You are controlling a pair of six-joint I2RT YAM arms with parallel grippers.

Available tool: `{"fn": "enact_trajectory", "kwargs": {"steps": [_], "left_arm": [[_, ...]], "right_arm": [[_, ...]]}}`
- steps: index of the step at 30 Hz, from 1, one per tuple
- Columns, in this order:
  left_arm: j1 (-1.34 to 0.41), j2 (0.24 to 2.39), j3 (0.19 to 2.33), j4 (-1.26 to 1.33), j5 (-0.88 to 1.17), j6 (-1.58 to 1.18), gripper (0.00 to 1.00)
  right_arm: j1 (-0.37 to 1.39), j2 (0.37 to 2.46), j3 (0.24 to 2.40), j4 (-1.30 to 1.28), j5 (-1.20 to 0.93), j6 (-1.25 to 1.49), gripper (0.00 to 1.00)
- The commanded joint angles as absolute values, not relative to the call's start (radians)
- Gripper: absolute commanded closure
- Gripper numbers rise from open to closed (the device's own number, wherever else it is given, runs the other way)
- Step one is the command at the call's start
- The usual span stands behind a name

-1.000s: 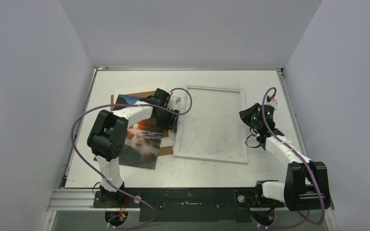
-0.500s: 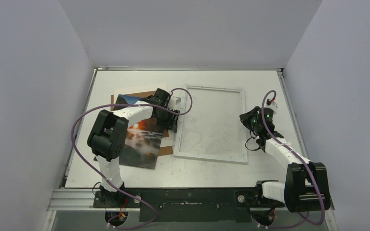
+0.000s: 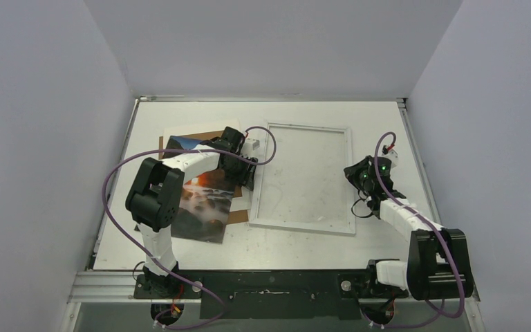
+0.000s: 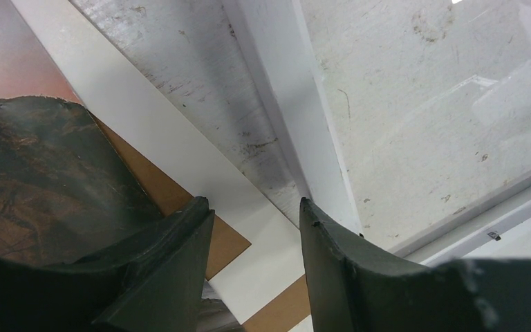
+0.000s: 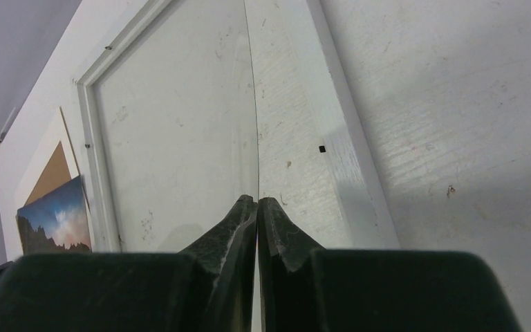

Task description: Put the photo into the frame

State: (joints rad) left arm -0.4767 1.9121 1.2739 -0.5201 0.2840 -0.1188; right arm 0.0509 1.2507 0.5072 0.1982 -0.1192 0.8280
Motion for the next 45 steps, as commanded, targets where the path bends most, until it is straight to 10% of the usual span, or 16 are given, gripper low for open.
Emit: {"fn": "enact_trajectory", "kwargs": {"steps": [1,9,18,25,45], "left_arm": [[-0.48,1.911,1.311,-0.516,0.285,-0.106,0.53],[-0.48,1.907,1.31,-0.515,0.289,-0.112,0.53],[-0.48,1.9,1.308,-0.516,0.287,-0.112,0.53],[-0.48,1.889,1.302,-0.513,0.286,-0.106,0.52],[-0.479,1.882,1.314,-0.534,0.304,-0.115,0.52]], "right_arm": [[0.046,1.253,0.494,0.249,-0.112,0.83,0.95],[0.047,1.294,0.521,0.208,-0.104,0.788,0.92],[0.047,1.34,0.589,0.133,-0.103,0.719,0.38],[0.06,1.316,0.632,0.065,-0.061,0.667,0.16],[0.227,1.262,0.765,-0.228,0.165,0.596,0.15]]}}
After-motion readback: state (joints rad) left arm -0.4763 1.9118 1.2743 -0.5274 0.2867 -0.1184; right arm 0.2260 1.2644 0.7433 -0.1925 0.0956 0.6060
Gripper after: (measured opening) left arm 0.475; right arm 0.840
